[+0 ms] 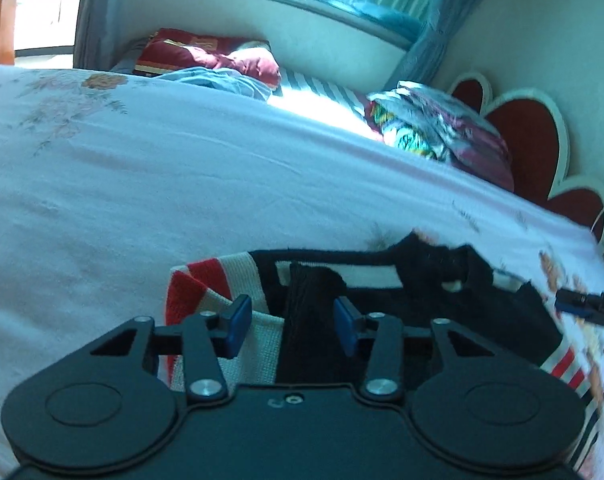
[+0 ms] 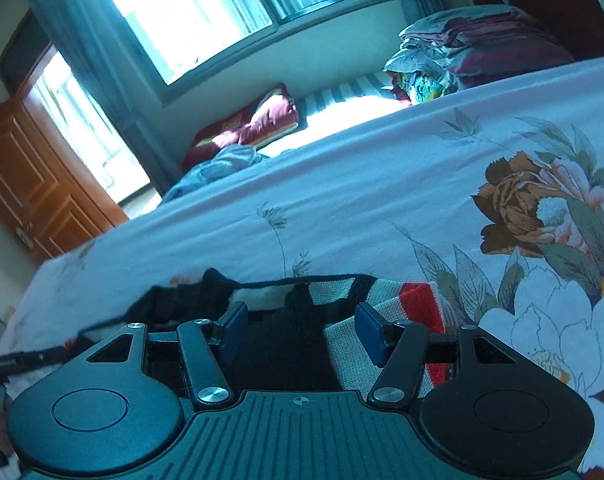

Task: Fold small clothes
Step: 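Lift the hem with both grippers and fold it toward the collar, then lay the hem over the collar and open both grippers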

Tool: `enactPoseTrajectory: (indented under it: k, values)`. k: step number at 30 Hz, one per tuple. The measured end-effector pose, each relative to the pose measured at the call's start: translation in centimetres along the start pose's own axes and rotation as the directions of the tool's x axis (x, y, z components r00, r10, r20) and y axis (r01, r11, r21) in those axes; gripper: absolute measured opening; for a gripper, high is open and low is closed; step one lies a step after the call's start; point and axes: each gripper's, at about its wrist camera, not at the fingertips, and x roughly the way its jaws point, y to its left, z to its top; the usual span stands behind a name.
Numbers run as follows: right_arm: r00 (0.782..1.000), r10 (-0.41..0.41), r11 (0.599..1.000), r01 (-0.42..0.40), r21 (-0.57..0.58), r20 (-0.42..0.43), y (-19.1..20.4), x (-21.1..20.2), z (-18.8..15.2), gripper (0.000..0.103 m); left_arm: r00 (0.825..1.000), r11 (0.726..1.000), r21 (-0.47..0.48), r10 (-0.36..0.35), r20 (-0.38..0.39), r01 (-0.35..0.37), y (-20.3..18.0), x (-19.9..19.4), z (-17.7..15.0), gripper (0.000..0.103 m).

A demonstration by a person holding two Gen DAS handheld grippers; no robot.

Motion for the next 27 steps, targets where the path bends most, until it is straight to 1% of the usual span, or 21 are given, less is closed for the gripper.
enactPoseTrajectory:
  k: [1, 2, 3, 4, 5, 6, 7, 8, 10, 11, 13, 16, 17, 20, 21, 22, 23, 24, 25, 26, 27]
  values:
    - [0.999, -0.029, 0.998, 0.028, -0.049, -0.026, 0.4, 0.7, -0.2, 0.053, 0.999, 0.999, 0.040, 0.020, -0.029, -0.019, -0.5, 0.7, -0.2, 0.038]
    - [0.996, -0.065, 0.993, 0.058, -0.105, -0.060, 0.9, 1.6, -0.6, 0.035, 0.999, 0.997, 0.070, 0.034, -0.031, -0.032, -0.9, 1.0, -0.3, 0.038]
    - [0.991, -0.106, 0.983, 0.093, -0.159, -0.076, 1.3, 2.2, -0.9, 0.028, 0.999, 0.994, 0.098, 0.043, -0.027, -0.040, -1.3, 1.2, -0.3, 0.029]
    - [0.988, -0.132, 0.971, 0.113, -0.213, -0.074, 1.8, 2.5, -1.3, 0.027, 0.998, 0.992, 0.118, 0.049, -0.026, -0.046, -1.6, 1.2, -0.3, 0.015]
    - [0.988, -0.141, 0.960, 0.120, -0.252, -0.067, 2.2, 2.7, -1.7, 0.019, 0.999, 0.991, 0.123, 0.046, -0.004, -0.045, -1.8, 1.0, -0.3, 0.005]
    - [0.988, -0.143, 0.953, 0.123, -0.278, -0.054, 2.3, 2.6, -1.8, 0.003, 0.998, 0.991, 0.121, 0.054, 0.029, -0.057, -1.9, 0.6, -0.3, 0.006]
    - [0.990, -0.140, 0.948, 0.125, -0.291, -0.032, 2.5, 2.3, -1.9, 0.003, 0.995, 0.990, 0.124, 0.064, 0.075, -0.073, -2.1, 0.2, -0.2, 0.006]
    - [0.990, -0.143, 0.944, 0.139, -0.298, 0.008, 2.7, 1.9, -2.0, 0.003, 0.992, 0.989, 0.130, 0.054, 0.116, -0.069, -2.3, -0.3, -0.2, 0.006]
    - [0.987, -0.140, 0.948, 0.155, -0.277, 0.073, 2.6, 1.1, -1.9, 0.003, 0.982, 0.986, 0.132, 0.077, 0.172, -0.101, -2.6, -0.8, 0.2, 0.006]
    - [0.984, -0.146, 0.949, 0.167, -0.266, 0.099, 2.6, 0.8, -1.7, 0.003, 0.980, 0.986, 0.128, 0.079, 0.185, -0.104, -2.7, -0.7, 0.5, 0.006]
    - [0.979, -0.172, 0.946, 0.196, -0.259, 0.111, 2.4, 1.1, -1.7, 0.003, 0.983, 0.986, 0.124, 0.095, 0.160, -0.115, -2.7, 0.2, 0.9, 0.006]
    - [0.972, -0.232, 0.941, 0.235, -0.242, 0.041, 1.2, 3.1, -2.2, 0.002, 0.985, 0.978, 0.139, 0.146, 0.087, -0.157, -2.4, 2.8, 0.4, 0.006]
    - [0.972, -0.232, 0.943, 0.236, -0.235, 0.044, 1.0, 3.4, -2.4, 0.002, 0.984, 0.977, 0.143, 0.143, 0.104, -0.157, -2.5, 3.1, -0.1, 0.006]
    - [0.971, -0.233, 0.947, 0.237, -0.216, 0.045, 0.7, 3.1, -2.2, 0.003, 0.976, 0.957, 0.206, 0.184, 0.119, -0.205, -3.6, 3.0, -0.5, 0.007]
    - [0.971, -0.235, 0.944, 0.240, -0.226, 0.048, 0.9, 3.0, -2.2, 0.003, 0.974, 0.953, 0.217, 0.190, 0.119, -0.213, -3.8, 3.0, -0.5, 0.008]
    - [0.969, -0.243, 0.940, 0.249, -0.235, 0.055, 1.1, 2.8, -2.2, 0.003, 0.975, 0.954, 0.213, 0.189, 0.116, -0.210, -3.7, 2.7, -0.4, 0.013]
    - [0.963, -0.255, 0.931, 0.268, -0.247, 0.083, 1.7, 2.3, -2.1, 0.013, 0.974, 0.955, 0.209, 0.189, 0.126, -0.213, -4.0, 2.0, -0.2, 0.021]
    - [0.958, -0.261, 0.924, 0.284, -0.256, 0.121, 2.3, 1.7, -2.2, 0.035, 0.968, 0.951, 0.211, 0.193, 0.161, -0.225, -4.4, 1.1, -0.3, 0.039]
    - [0.953, -0.251, 0.919, 0.289, -0.266, 0.170, 3.3, 0.8, -2.4, 0.045, 0.959, 0.950, 0.213, 0.181, 0.218, -0.228, -5.1, -0.1, -0.4, 0.050]
    - [0.958, -0.222, 0.922, 0.267, -0.279, 0.184, 4.1, 0.5, -2.6, 0.047, 0.959, 0.957, 0.204, 0.158, 0.235, -0.208, -6.0, -0.8, -0.4, 0.050]
    - [0.971, -0.181, 0.928, 0.221, -0.298, 0.156, 5.1, 0.8, -2.7, 0.047, 0.966, 0.965, 0.202, 0.123, 0.227, -0.170, -7.0, -0.9, -0.3, 0.050]
